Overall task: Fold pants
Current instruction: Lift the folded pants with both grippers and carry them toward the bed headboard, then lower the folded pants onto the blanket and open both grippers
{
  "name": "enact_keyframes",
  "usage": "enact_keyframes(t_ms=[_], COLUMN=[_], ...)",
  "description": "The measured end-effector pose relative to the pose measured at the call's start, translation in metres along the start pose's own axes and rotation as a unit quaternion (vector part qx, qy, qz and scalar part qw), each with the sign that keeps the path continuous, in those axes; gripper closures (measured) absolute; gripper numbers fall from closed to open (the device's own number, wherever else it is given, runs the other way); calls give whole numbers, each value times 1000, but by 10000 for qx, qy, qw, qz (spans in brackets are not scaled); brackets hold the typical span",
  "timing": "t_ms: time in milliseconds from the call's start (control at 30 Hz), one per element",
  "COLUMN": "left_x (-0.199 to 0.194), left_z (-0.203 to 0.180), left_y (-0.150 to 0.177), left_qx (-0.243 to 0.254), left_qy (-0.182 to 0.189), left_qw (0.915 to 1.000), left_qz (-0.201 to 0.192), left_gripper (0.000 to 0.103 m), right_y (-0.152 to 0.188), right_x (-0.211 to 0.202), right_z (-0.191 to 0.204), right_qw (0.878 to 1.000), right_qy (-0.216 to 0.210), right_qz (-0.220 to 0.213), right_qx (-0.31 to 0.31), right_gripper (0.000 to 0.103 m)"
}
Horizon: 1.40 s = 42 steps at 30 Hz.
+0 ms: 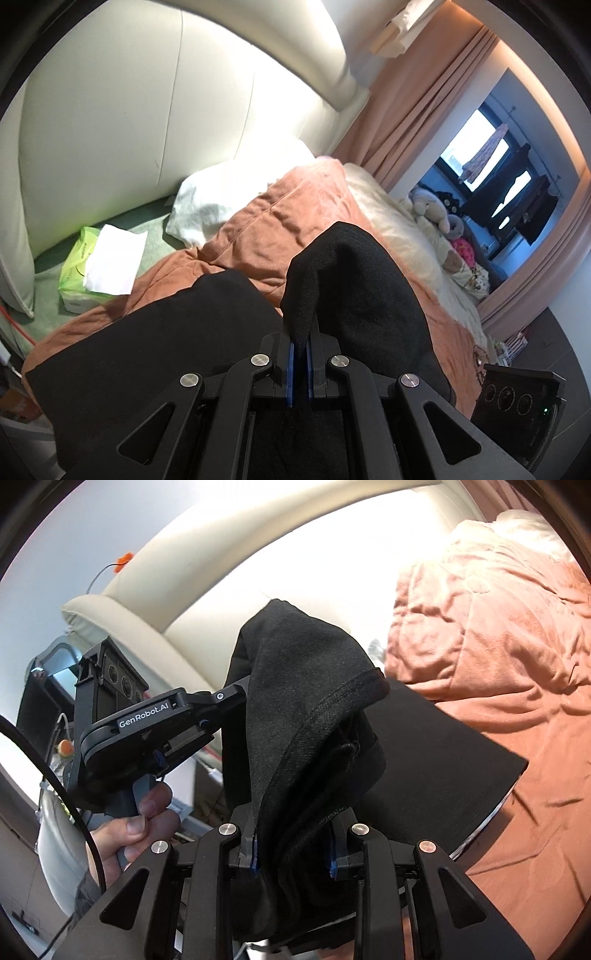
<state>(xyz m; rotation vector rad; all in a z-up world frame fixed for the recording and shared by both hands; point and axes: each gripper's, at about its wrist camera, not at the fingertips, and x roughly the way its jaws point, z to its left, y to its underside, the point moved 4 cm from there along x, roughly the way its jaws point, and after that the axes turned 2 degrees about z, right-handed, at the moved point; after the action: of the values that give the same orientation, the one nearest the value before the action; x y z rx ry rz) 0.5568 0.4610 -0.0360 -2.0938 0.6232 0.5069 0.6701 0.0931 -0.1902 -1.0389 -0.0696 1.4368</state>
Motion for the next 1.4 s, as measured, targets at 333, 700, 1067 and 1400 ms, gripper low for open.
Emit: enact_keyframes(t_ms=[333,700,1067,1400], left_x=[60,38,11,9], left_z=[3,27,16,27], left_y=[-9,0,36,81], left_qx=[-23,-165,-18,-399], left_qy=[-583,-1356,-1229,-1198], left_qw=[9978,9898,9914,9899], left_qz=[329,401,444,646], left_gripper=[98,75,75,75], right_y=[-17,-32,-35,-22], right_x=[22,-7,6,46], right_z=[-46,-80,-16,-66], right_qw=[9987,9929,9997,9865], right_qy=[287,940,116,1538], right_qz=[129,-56,-78,534], right_qx=[406,732,-201,-181], right_gripper=[71,46,79,80])
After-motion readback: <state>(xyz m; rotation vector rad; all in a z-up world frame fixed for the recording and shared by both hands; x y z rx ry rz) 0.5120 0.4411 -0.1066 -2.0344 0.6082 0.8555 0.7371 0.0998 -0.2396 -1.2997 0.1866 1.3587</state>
